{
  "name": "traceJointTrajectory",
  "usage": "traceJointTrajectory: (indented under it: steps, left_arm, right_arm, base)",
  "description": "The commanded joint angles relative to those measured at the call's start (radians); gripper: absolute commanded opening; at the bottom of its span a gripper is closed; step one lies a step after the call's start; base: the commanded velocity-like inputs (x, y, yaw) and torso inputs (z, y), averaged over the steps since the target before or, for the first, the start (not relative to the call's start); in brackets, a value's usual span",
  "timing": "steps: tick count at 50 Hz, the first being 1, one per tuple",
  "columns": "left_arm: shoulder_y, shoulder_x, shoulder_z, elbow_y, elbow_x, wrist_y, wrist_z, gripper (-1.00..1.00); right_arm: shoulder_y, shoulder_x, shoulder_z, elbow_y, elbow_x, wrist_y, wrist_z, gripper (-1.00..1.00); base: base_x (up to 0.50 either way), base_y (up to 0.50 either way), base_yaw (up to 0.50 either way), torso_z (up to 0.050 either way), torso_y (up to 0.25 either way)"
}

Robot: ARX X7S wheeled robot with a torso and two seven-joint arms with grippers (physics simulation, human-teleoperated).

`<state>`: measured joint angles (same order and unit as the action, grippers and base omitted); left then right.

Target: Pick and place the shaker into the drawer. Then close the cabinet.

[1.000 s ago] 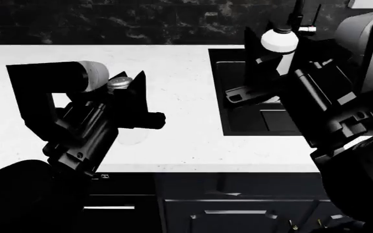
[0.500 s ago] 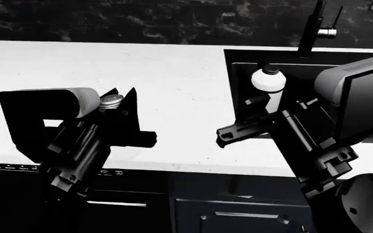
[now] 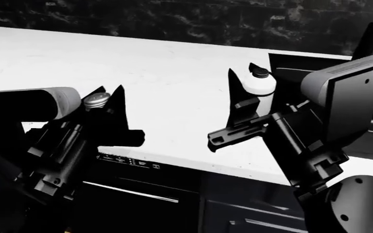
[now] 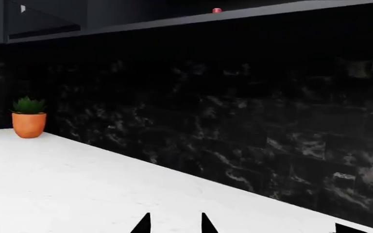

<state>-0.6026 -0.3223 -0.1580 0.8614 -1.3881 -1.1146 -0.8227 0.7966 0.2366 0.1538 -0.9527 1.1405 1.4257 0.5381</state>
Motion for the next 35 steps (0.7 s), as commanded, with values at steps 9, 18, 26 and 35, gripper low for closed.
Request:
traceJointTrajectory:
  steps: [9, 18, 26, 35]
  left_arm:
    - [0.022, -0.013, 0.007, -0.011, 0.045, 0.024, 0.026, -1.0]
    - [0.022, -0.016, 0.019, -0.014, 0.067, 0.032, 0.037, -1.0]
    - [0.039, -0.024, 0.017, -0.01, 0.08, 0.046, 0.053, -1.0]
    - [0.046, -0.029, 0.019, -0.004, 0.079, 0.053, 0.048, -1.0]
  right_arm:
    - [-0.021, 0.021, -0.021, 0.008, 0.003, -0.057, 0.018, -1.0]
    - [-0.017, 0.031, -0.036, 0.021, 0.004, -0.076, 0.022, -1.0]
    - [-0.021, 0.034, -0.044, 0.021, 0.014, -0.086, 0.038, -1.0]
    - [-0.036, 0.043, -0.044, 0.017, 0.025, -0.107, 0.045, -1.0]
  base:
    - [0.0, 0.0, 0.5, 0.0, 0.001]
    - [0.0, 0.0, 0.5, 0.0, 0.0]
    - [0.0, 0.0, 0.5, 0.0, 0.001]
    - [0.0, 0.0, 0.5, 0.001, 0.0]
